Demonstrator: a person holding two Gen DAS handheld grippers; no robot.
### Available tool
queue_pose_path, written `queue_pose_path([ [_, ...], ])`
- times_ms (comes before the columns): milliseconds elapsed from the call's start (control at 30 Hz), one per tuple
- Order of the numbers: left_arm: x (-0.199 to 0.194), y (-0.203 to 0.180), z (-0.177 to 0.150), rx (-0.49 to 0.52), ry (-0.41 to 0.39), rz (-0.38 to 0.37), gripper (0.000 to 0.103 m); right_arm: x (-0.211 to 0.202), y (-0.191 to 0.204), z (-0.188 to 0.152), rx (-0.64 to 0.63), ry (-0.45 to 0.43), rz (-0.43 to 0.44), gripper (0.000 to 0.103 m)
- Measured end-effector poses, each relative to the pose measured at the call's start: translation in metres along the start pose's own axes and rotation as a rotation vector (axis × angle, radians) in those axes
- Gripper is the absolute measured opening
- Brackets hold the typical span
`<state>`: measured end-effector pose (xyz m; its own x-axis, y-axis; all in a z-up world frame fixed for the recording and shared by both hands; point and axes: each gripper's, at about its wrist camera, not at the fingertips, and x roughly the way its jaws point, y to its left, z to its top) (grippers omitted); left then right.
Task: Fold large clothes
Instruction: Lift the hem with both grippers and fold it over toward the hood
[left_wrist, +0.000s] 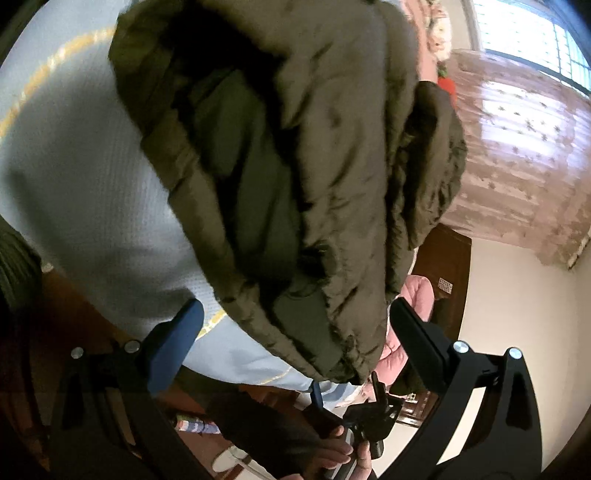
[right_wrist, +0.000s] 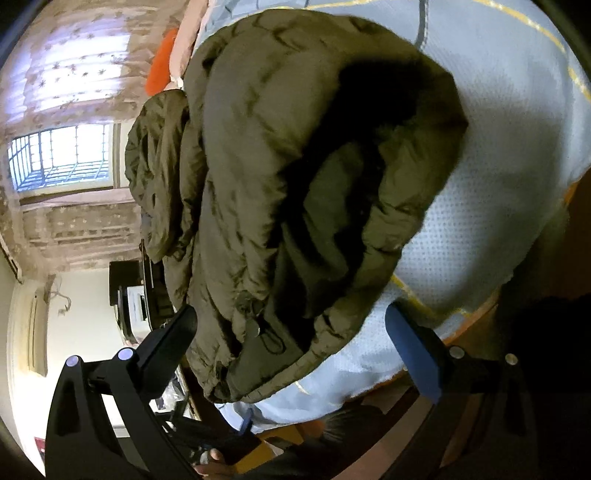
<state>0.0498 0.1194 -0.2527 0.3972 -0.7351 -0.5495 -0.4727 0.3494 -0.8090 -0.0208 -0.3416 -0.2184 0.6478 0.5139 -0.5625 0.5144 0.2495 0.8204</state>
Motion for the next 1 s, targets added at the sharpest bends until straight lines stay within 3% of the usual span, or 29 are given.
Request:
queue_pose_path([
  [400,0.020,-0.003,0.016,0.026,-0.062,-0.083,0.101,0.016,0.008,0.011,0.018,-0.036,0.106,0.101],
  [600,0.026,-0.009,0.021,0.040,-0.073,-0.126,0.101,0.019,0.014,0.014,-0.015,-0.046,0.098,0.080],
  [700,0.029,-0.005,0.019,0.044,-0.076,-0.105,0.100,0.025,0.012,0.015,-0.031,-0.052,0.054,0.058],
  [767,0.028,-0.005,0.019,0.044,-0.091,-0.081,0.087,0.026,0.012,0.015,-0.048,-0.064,0.031,0.032],
  [800,0.028,-0.006,0.019,0.055,-0.099,-0.056,0.079,0.026,0.014,0.015,-0.059,-0.067,0.023,0.028],
  [867,0.029,-0.005,0.021,0.070,-0.102,-0.008,0.030,0.026,0.018,0.013,-0.083,-0.076,0.016,0.020],
  [1000,0.032,-0.007,0.026,0.093,-0.083,-0.045,0.020,0.023,0.026,0.012,-0.116,-0.092,0.031,0.015],
])
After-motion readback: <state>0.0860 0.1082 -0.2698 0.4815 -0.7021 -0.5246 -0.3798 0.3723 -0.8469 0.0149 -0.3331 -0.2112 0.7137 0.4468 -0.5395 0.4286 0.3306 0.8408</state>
